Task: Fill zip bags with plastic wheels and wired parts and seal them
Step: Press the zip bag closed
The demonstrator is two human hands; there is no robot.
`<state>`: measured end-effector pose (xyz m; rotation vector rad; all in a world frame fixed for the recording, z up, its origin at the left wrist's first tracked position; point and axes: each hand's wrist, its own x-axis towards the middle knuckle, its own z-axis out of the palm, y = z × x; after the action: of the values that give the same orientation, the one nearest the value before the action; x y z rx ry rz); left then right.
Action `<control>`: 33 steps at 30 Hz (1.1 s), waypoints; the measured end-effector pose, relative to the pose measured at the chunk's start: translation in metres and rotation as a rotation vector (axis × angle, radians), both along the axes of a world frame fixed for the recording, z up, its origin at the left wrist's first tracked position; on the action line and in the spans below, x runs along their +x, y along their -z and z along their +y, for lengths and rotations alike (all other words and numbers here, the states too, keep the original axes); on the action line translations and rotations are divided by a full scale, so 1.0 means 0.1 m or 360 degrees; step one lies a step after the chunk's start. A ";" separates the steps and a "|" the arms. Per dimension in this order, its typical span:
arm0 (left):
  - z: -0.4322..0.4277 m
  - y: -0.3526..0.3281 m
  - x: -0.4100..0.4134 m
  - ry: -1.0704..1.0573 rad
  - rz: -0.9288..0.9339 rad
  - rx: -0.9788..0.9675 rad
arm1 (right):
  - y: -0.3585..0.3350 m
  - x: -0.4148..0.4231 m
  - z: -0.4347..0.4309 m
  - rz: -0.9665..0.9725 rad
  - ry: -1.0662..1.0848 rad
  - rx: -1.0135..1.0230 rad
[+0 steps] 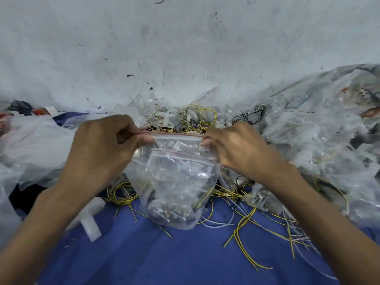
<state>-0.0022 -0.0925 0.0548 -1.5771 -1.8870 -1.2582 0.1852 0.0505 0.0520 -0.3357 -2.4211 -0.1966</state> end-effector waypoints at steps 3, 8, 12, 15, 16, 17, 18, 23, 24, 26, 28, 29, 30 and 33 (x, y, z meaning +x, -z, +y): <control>0.02 0.07 0.01 0.0125 -0.0058 -0.0051 | 0.11 -0.05 0.03 0.0213 0.0081 0.0069; 0.05 0.22 0.10 -0.0011 -0.0063 0.0132 | 0.22 -0.17 0.05 0.0513 0.0034 -0.0110; 0.20 0.35 0.23 0.0083 -0.0398 0.0270 | 0.67 -0.28 -0.14 0.0769 -0.0234 -0.1255; 0.35 0.39 0.20 0.0148 -0.0737 0.0423 | 1.15 -0.32 -0.24 0.0415 -0.0448 -0.1813; 0.39 0.41 0.19 0.0175 -0.0817 0.0474 | 1.23 -0.35 -0.27 0.0337 -0.0458 -0.1835; 0.44 0.43 0.20 0.0221 -0.0914 0.0527 | 1.29 -0.38 -0.30 0.0298 -0.0440 -0.1814; 0.48 0.44 0.20 0.0261 -0.1043 0.0595 | 1.32 -0.42 -0.33 0.0302 -0.0418 -0.1752; 0.66 0.33 0.22 0.0292 -0.1938 0.0919 | 1.28 -0.61 -0.53 0.0475 -0.0344 -0.1225; 0.68 0.30 0.18 0.0312 -0.2022 0.0937 | 1.23 -0.62 -0.53 0.0465 -0.0345 -0.1113; 0.69 0.25 0.09 0.0428 -0.2056 0.0874 | 1.10 -0.59 -0.44 0.0554 -0.0311 -0.0823; 0.67 0.24 0.01 0.0609 -0.2051 0.0796 | 0.94 -0.50 -0.24 0.0786 -0.0209 -0.0569; 0.67 0.27 -0.03 0.0607 -0.2006 0.0727 | 0.84 -0.45 -0.11 0.0860 -0.0115 -0.0520; 0.67 0.32 -0.06 0.0529 -0.1920 0.0620 | 0.73 -0.38 0.03 0.0903 -0.0014 -0.0531; 0.68 0.56 -0.13 0.0346 -0.1710 0.0317 | 0.31 -0.11 0.59 0.1223 0.0252 -0.0712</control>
<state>-0.0149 -0.0242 -0.0007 -1.0617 -2.0063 -2.6556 0.1746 0.1099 0.0208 -0.6640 -1.6522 0.3568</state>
